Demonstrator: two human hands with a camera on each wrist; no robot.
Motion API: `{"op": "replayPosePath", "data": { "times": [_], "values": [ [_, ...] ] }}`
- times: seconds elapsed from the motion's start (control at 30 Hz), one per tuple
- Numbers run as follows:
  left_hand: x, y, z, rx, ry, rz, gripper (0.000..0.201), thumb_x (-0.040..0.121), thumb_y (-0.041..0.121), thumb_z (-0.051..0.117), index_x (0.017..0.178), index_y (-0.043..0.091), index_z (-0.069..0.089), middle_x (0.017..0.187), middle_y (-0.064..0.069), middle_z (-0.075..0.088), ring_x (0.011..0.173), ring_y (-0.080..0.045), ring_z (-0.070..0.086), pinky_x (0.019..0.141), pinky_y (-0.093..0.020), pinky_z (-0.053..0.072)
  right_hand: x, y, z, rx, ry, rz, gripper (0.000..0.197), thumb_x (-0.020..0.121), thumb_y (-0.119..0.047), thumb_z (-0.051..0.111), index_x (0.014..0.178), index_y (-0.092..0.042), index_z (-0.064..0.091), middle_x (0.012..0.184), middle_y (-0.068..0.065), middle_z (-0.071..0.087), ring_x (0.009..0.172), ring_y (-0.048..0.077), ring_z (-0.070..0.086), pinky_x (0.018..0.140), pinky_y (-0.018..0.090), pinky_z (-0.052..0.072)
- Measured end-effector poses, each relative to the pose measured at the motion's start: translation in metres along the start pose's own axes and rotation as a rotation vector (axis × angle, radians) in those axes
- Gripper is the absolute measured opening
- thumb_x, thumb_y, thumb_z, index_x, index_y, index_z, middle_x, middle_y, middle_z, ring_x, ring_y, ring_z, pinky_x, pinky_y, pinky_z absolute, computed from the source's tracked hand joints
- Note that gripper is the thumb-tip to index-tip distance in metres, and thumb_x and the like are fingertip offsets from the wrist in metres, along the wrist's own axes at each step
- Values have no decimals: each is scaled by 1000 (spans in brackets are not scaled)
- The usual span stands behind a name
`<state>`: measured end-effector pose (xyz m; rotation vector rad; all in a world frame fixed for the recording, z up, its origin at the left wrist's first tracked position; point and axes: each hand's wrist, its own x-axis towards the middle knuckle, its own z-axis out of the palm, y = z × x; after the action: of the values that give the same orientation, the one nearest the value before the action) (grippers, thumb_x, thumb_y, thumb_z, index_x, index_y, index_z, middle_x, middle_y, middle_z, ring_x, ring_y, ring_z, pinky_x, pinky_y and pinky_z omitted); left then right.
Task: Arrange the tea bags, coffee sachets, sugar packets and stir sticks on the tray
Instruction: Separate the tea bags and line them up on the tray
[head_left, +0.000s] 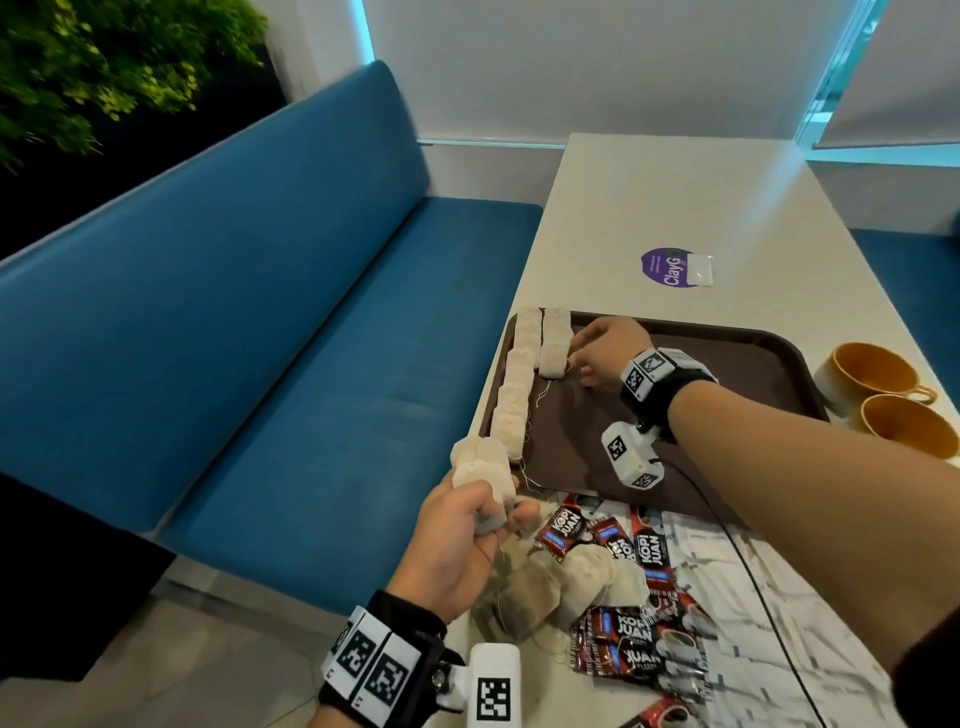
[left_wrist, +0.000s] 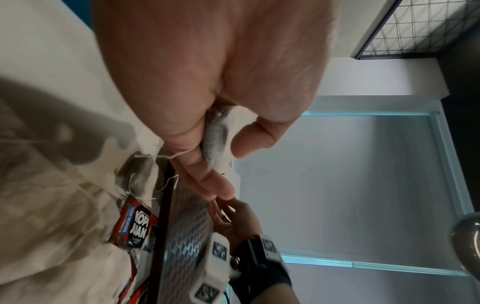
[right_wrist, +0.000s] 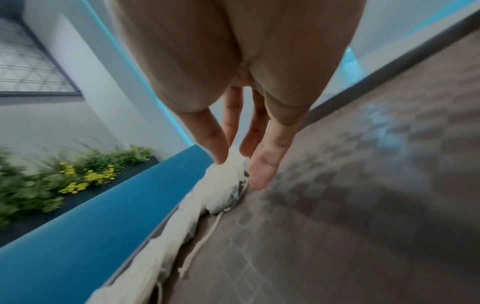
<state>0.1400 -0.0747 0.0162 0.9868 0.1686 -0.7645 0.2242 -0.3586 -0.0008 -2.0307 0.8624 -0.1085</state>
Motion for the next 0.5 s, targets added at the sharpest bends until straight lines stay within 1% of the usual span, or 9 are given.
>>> {"op": "replayPosePath", "data": {
  "times": [0.07, 0.1, 0.17, 0.23, 0.3, 0.37, 0.43, 0.47, 0.5],
  "values": [
    [-3, 1, 1, -11, -4, 1, 45, 87, -18, 31, 129, -16, 47, 101, -21, 54, 71, -26, 68, 71, -33, 61, -16, -8, -12, -7, -8, -69, 17, 79, -2, 77, 87, -16, 75, 90, 9, 76, 75, 22, 71, 79, 44, 64],
    [-4, 1, 2, -8, -11, 1, 43, 88, -18, 32, 129, -16, 47, 103, -22, 54, 73, -27, 70, 71, -32, 61, -26, -13, -17, -21, -12, -117, 15, 79, -3, 76, 87, -16, 75, 90, 10, 76, 73, 20, 69, 82, 44, 63],
    [-9, 2, 5, -1, -46, 4, 39, 91, -17, 34, 128, -17, 47, 101, -23, 56, 78, -32, 72, 73, -32, 62, -52, -23, -27, -25, -74, -190, 13, 83, -5, 75, 89, -16, 73, 90, 11, 75, 70, 18, 66, 80, 41, 62],
    [-14, 1, 7, 7, -89, 4, 36, 93, -17, 35, 127, -17, 48, 101, -24, 55, 89, -41, 72, 77, -34, 62, -84, -31, -34, -24, -176, -234, 10, 88, -8, 74, 96, -13, 73, 88, 8, 74, 70, 16, 66, 74, 37, 63],
    [-19, 0, 8, 8, -120, 7, 31, 94, -17, 37, 122, -15, 52, 100, -23, 56, 100, -48, 66, 79, -36, 62, -119, -37, -40, -42, -247, -295, 11, 90, -11, 74, 100, -13, 74, 86, 3, 72, 70, 11, 66, 70, 34, 63],
    [-23, -1, 8, 0, -166, 15, 29, 95, -17, 39, 119, -16, 54, 94, -21, 57, 105, -50, 59, 83, -40, 61, -151, -35, -42, -4, -282, -345, 11, 89, -12, 75, 100, -14, 75, 82, 0, 70, 63, 9, 64, 67, 33, 61],
    [-29, -1, 8, 24, -216, 11, 30, 96, -14, 43, 123, -17, 53, 90, -21, 63, 105, -49, 63, 89, -47, 60, -179, -29, -41, 81, -293, -362, 12, 88, -13, 77, 100, -14, 75, 86, 7, 71, 65, 17, 66, 70, 38, 62],
    [-33, 0, 8, 47, -243, 3, 30, 96, -12, 45, 125, -15, 53, 96, -22, 67, 104, -49, 67, 91, -49, 60, -191, -25, -40, 122, -291, -362, 14, 88, -15, 78, 102, -15, 74, 90, 10, 72, 69, 23, 69, 72, 40, 62],
    [-37, 1, 8, 72, -274, -8, 30, 96, -9, 48, 125, -13, 54, 106, -24, 68, 103, -49, 68, 90, -48, 60, -202, -21, -39, 160, -286, -351, 18, 88, -17, 78, 105, -16, 73, 94, 11, 73, 74, 26, 70, 73, 40, 63]
  ]
}}
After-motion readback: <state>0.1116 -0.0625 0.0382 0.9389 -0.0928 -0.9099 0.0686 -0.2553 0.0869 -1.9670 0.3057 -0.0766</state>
